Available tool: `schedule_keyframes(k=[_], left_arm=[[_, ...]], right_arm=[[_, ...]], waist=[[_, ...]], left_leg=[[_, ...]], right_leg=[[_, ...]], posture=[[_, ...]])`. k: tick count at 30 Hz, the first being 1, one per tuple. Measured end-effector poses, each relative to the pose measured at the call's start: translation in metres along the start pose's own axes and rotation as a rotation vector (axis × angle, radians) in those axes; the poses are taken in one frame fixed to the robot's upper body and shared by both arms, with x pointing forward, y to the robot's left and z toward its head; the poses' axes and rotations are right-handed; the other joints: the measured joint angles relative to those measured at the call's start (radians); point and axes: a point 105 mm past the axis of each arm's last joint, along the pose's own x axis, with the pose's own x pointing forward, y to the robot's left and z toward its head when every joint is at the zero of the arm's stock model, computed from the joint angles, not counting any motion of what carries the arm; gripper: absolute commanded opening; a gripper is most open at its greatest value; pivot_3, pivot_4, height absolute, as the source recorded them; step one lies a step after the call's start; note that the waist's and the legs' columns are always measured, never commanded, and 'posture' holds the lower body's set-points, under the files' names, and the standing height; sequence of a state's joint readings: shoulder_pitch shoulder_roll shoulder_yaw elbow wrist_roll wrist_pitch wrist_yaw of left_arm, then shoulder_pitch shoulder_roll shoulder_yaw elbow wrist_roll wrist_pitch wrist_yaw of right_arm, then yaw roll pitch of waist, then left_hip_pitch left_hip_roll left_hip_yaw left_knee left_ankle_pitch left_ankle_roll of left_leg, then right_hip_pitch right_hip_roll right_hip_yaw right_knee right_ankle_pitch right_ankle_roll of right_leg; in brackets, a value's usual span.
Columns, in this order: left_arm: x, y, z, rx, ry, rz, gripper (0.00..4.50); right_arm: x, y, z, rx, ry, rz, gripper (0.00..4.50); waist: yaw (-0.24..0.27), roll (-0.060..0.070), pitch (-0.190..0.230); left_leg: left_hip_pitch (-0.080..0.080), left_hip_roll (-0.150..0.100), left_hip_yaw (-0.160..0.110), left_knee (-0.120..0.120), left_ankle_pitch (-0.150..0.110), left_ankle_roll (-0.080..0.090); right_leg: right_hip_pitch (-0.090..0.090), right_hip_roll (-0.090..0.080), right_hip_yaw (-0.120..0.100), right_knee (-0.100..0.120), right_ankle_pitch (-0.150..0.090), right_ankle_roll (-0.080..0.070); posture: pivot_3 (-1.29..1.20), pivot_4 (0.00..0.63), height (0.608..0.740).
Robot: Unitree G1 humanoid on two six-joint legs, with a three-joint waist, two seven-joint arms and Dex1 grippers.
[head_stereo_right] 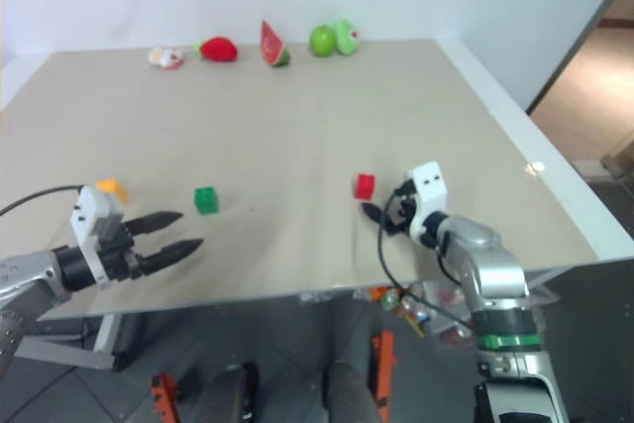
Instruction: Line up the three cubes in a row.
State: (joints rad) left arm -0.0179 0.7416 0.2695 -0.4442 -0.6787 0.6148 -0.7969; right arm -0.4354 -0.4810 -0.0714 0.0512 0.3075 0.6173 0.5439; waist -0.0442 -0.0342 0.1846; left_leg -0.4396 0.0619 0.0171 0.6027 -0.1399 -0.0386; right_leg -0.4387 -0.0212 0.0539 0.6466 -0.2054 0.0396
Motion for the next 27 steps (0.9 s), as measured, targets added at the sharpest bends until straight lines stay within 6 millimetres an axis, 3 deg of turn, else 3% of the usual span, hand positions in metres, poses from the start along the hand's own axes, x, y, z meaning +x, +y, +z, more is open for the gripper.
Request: schedule_keyframes(k=[9,24,27], left_arm=[[0.021,-0.012,0.008,0.042,-0.006,-0.097,3.71],[0.032,-0.01,0.014,0.06,-0.067,-0.057,3.71],[0.034,-0.011,0.012,0.06,-0.065,-0.052,3.75]], right_arm=[[0.017,0.008,0.003,0.054,-0.005,-0.058,4.5],[0.041,0.017,0.01,0.064,-0.018,-0.054,4.5],[0.042,0.017,0.01,0.05,-0.02,-0.053,3.66]], waist=[[-0.001,0.0,0.0],[-0.001,0.0,0.0],[-0.002,0.0,0.0]], left_leg=[[0.0,0.0,0.0,0.0,0.0,0.0],[0.0,0.0,0.0,0.0,0.0,0.0],[0.0,0.0,0.0,0.0,0.0,0.0]], right_leg=[[0.0,0.002,0.002,0.0,0.0,0.0],[0.0,0.002,0.003,0.0,0.001,0.001],[0.0,0.003,0.003,0.0,0.001,0.001]], posture=[[0.0,0.15,0.74],[0.0,0.15,0.74],[0.0,0.15,0.74]])
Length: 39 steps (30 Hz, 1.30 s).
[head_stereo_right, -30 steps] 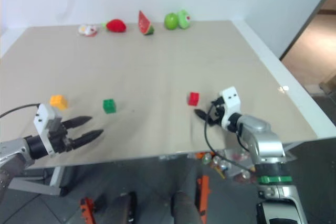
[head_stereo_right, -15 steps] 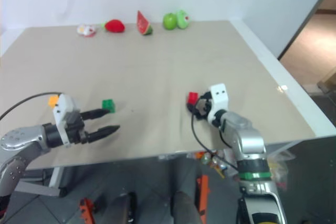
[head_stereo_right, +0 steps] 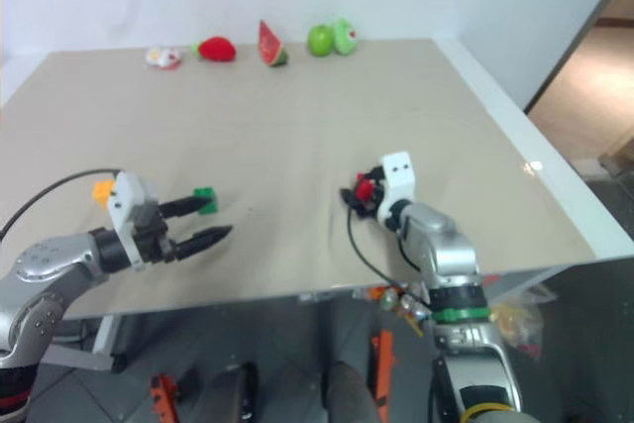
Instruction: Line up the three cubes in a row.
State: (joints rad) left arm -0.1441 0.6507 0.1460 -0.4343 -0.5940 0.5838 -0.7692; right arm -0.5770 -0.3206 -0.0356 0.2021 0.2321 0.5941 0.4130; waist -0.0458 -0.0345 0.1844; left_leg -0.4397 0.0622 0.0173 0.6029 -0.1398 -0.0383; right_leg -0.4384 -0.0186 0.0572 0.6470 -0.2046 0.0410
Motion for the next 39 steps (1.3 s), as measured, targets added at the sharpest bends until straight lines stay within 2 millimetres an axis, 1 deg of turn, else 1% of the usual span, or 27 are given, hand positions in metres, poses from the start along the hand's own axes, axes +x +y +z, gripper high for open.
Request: schedule_keyframes(k=[1,3,4,5,6,10,13,16,18,21,23,25,30,34,39], left_arm=[[0.0,0.0,0.0,0.003,0.001,0.002,3.75],[0.0,0.0,0.001,0.011,-0.007,0.003,3.75],[0.0,0.0,0.001,0.012,-0.01,0.003,3.75],[0.0,0.0,0.001,0.013,-0.01,0.003,3.75],[0.0,0.0,0.001,0.013,-0.011,0.004,3.75],[0.0,0.0,0.001,0.012,-0.01,0.003,3.75],[0.0,-0.001,0.001,0.008,-0.01,-0.006,3.75],[-0.003,-0.004,0.0,0.014,0.015,-0.048,3.75],[-0.005,-0.005,0.0,0.019,0.029,-0.072,3.75],[-0.007,-0.007,-0.001,0.025,0.045,-0.102,3.75],[-0.007,-0.008,-0.001,0.026,0.049,-0.109,3.75],[-0.007,-0.008,-0.002,0.018,0.056,-0.108,3.75],[-0.008,-0.008,-0.006,0.006,0.064,-0.102,3.75],[-0.01,-0.009,-0.01,-0.008,0.075,-0.096,3.75],[-0.01,-0.009,-0.009,-0.014,0.071,-0.091,3.75]], right_arm=[[0.0,0.001,0.0,-0.005,-0.001,0.004,3.37],[0.001,0.002,0.001,-0.011,-0.005,0.009,2.54],[0.001,0.002,0.001,-0.013,-0.007,0.011,2.28],[0.001,0.003,0.001,-0.016,-0.01,0.015,1.93],[0.001,0.004,0.002,-0.019,-0.014,0.021,1.79],[0.001,0.004,0.003,-0.028,-0.021,0.031,1.79],[-0.003,0.007,0.008,-0.053,-0.05,0.106,1.79],[-0.014,0.019,0.008,-0.118,-0.039,0.313,1.79],[-0.024,0.027,0.0,-0.176,0.002,0.438,1.79],[-0.038,0.043,-0.012,-0.258,0.069,0.658,1.79],[-0.043,0.048,-0.018,-0.294,0.099,0.757,1.79],[-0.042,0.052,-0.02,-0.317,0.118,0.822,1.79],[-0.037,0.055,-0.015,-0.406,0.119,0.919,1.79],[-0.037,0.053,-0.015,-0.428,0.127,0.979,1.79],[-0.04,0.051,-0.017,-0.455,0.14,1.039,1.79]], waist=[[0.0,0.0,0.0],[0.0,0.0,0.0],[0.0,0.0,0.0],[0.0,0.0,0.0],[0.0,0.0,0.0],[0.0,0.0,0.0],[0.0,0.0,0.0],[0.0,0.0,0.0],[0.0,0.0,0.0],[-0.001,0.0,0.0],[-0.001,0.0,0.0],[-0.002,0.0,0.0],[-0.002,0.0,0.0],[-0.002,0.0,0.0],[-0.002,0.0,0.0]], left_leg=[[0.0,0.0,0.0,0.0,0.0,0.0],[0.0,0.0,0.0,0.0,0.0,0.0],[0.0,0.0,0.0,0.0,0.0,0.0],[0.0,0.0,0.0,0.0,0.0,0.0],[0.0,0.0,0.0,0.0,0.0,0.0],[0.0,0.0,0.0,0.0,0.0,0.0],[0.0,0.0,0.0,0.0,0.0,0.0],[0.0,0.0,0.0,0.0,0.0,0.0],[0.001,0.0,0.0,0.0,0.0,0.0],[0.001,0.0,0.0,0.0,0.0,0.0],[0.002,0.0,0.0,0.0,0.0,0.0],[0.002,0.0,0.0,0.001,0.0,0.0],[0.001,0.0,0.0,0.002,0.0,0.0],[0.001,0.0,0.0,0.002,0.0,0.0],[0.001,0.0,0.0,0.002,0.0,0.0]], right_leg=[[0.0,0.0,0.0,0.0,0.0,0.0],[0.0,0.0,0.0,0.0,0.0,0.0],[0.0,0.0,0.0,0.0,0.0,0.0],[0.0,0.0,0.0,0.0,0.0,0.0],[0.0,0.0,0.0,0.0,0.0,0.0],[0.0,0.0,0.0,0.0,0.0,0.0],[0.0,0.0,0.0,0.0,0.0,0.0],[0.0,0.0,0.0,0.0,0.0,0.0],[0.0,0.0,0.0,0.0,0.0,0.0],[0.0,0.0,0.0,0.0,0.0,0.0],[0.001,0.0,0.0,0.0,0.0,0.0],[0.001,0.001,0.0,0.0,0.001,0.0],[0.001,0.0,0.0,0.0,0.001,0.0],[0.001,0.0,0.0,0.0,0.001,0.0],[0.001,0.0,0.0,0.0,0.001,0.0]], posture=[[0.0,0.15,0.74],[0.0,0.15,0.74],[0.0,0.15,0.74],[0.0,0.15,0.74],[0.0,0.15,0.74],[0.0,0.15,0.74],[0.0,0.15,0.74],[0.0,0.15,0.74],[0.0,0.15,0.74],[0.0,0.15,0.74],[0.0,0.15,0.74],[0.0,0.15,0.74],[0.0,0.15,0.74],[0.0,0.15,0.74],[0.0,0.15,0.74]])
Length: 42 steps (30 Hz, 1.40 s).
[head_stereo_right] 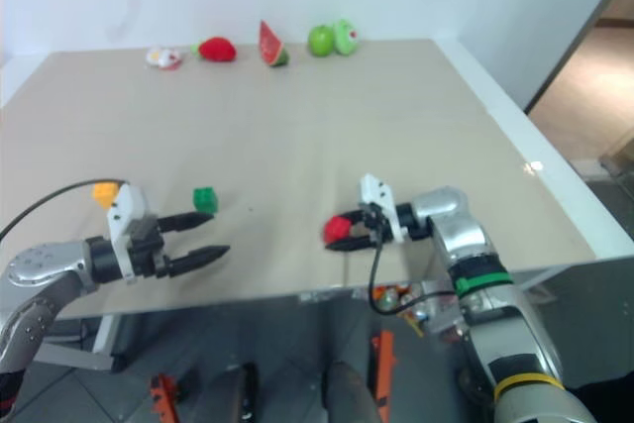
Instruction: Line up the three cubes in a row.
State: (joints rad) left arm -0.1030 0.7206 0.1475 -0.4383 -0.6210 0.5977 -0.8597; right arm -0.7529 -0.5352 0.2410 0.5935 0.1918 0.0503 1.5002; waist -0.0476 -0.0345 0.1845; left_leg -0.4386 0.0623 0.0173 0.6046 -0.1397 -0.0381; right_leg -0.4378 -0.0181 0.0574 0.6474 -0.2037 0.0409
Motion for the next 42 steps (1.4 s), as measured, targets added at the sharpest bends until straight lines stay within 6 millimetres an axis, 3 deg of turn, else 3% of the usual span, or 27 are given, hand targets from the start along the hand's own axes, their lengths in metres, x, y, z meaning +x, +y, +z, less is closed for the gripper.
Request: schedule_keyframes(k=[14,42], left_arm=[[0.0,-0.002,-0.002,-0.028,0.001,0.004,3.75],[-0.012,-0.009,0.0,-0.059,0.027,0.013,3.75]], right_arm=[[0.012,-0.007,0.011,-0.13,0.001,0.033,1.79],[0.033,0.011,0.013,-0.219,0.043,0.214,1.79]], waist=[[0.0,0.0,0.0],[0.0,0.0,0.0]], left_leg=[[0.0,0.0,0.0,0.0,0.0,0.0],[0.001,0.0,0.0,0.0,0.0,0.0]], right_leg=[[0.0,0.0,0.0,0.001,0.0,0.0],[0.0,0.0,0.0,0.001,0.0,0.0]], posture=[[0.0,0.15,0.74],[0.0,0.15,0.74]])
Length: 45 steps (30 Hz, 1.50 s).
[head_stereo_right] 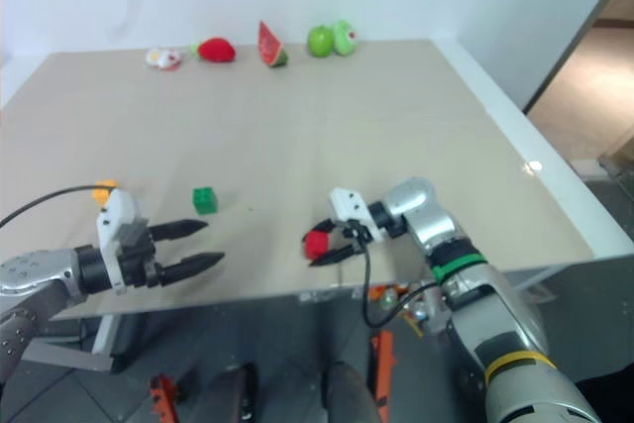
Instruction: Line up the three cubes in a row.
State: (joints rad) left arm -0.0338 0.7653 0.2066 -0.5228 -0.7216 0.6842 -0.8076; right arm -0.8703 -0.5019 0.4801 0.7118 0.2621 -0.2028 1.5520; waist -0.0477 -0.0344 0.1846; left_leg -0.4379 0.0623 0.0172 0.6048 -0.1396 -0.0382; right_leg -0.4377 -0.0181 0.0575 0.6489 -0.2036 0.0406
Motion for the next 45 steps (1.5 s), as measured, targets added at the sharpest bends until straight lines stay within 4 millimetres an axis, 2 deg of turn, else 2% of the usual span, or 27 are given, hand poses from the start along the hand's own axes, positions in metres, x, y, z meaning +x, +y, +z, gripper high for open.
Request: schedule_keyframes(k=[15,21,39,41,45], left_arm=[[-0.002,-0.003,-0.002,-0.014,0.009,0.006,3.75],[-0.005,-0.003,-0.002,-0.018,0.007,0.014,3.75],[-0.005,-0.003,-0.003,-0.021,0.011,0.02,3.75],[-0.005,-0.003,-0.004,-0.022,0.013,0.02,3.75],[-0.005,-0.003,-0.004,-0.021,0.013,0.026,3.75]], right_arm=[[-0.002,-0.004,-0.005,-0.002,0.032,0.014,1.79],[-0.008,-0.012,-0.001,-0.014,0.044,-0.005,1.79],[-0.001,-0.006,0.001,-0.018,0.036,0.044,1.79],[0.0,-0.006,0.0,-0.014,0.039,0.047,2.88],[0.001,-0.005,-0.007,0.013,0.052,0.047,4.16]], waist=[[0.0,0.0,0.0],[0.0,0.0,0.0],[0.0,0.0,0.0],[0.0,0.0,0.0],[0.0,0.0,0.0]], left_leg=[[0.0,0.0,0.0,0.0,0.0,0.0],[0.0,0.0,0.0,0.0,0.0,0.0],[0.0,0.0,0.0,0.0,0.0,0.0],[0.0,0.0,0.0,0.0,0.0,0.0],[0.0,0.0,0.0,0.0,0.0,0.0]], right_leg=[[0.0,0.0,0.0,0.0,0.0,0.0],[0.0,0.0,0.0,0.0,0.0,-0.001],[0.0,0.0,0.0,0.0,0.0,-0.001],[0.0,0.0,0.0,0.0,0.0,-0.001],[0.0,0.0,0.0,0.0,0.0,-0.001]], posture=[[0.0,0.15,0.74],[0.0,0.15,0.74],[0.0,0.15,0.74],[0.0,0.15,0.74],[0.0,0.15,0.74]])
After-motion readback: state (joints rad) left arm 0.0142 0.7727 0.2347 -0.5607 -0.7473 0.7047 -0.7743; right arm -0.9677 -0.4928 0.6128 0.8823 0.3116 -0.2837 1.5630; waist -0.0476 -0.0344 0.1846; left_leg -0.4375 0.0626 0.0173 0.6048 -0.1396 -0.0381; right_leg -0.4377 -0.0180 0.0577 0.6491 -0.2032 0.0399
